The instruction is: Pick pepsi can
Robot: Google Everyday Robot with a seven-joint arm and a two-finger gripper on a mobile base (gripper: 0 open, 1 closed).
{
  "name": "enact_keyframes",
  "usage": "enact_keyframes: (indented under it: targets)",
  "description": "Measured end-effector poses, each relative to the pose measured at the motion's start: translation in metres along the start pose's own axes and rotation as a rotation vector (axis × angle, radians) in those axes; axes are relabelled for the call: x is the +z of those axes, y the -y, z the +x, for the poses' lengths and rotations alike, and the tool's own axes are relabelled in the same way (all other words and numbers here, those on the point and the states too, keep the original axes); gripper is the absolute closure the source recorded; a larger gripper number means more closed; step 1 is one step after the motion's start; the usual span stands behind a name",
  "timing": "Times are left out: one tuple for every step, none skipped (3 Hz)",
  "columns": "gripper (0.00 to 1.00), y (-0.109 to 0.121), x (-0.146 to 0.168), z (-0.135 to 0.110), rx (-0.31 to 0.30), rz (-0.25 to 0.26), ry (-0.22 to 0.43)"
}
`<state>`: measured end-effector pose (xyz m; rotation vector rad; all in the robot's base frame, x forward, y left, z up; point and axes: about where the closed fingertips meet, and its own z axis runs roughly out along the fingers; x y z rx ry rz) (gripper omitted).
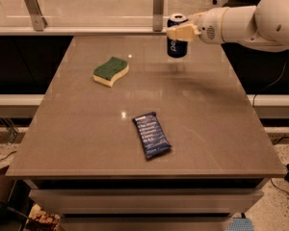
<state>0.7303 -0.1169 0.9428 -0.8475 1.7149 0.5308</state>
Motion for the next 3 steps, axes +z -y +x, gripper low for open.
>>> enact_keyframes:
  targets:
    - [1.00,0.000,-0.015,-0.028,-0.050,0.014,0.014]
    - [1.00,0.002,-0.027,-0.054,-0.096,0.034,0.036]
    - [1.00,0.001,-0.027,-0.054,-0.096,0.034,0.036]
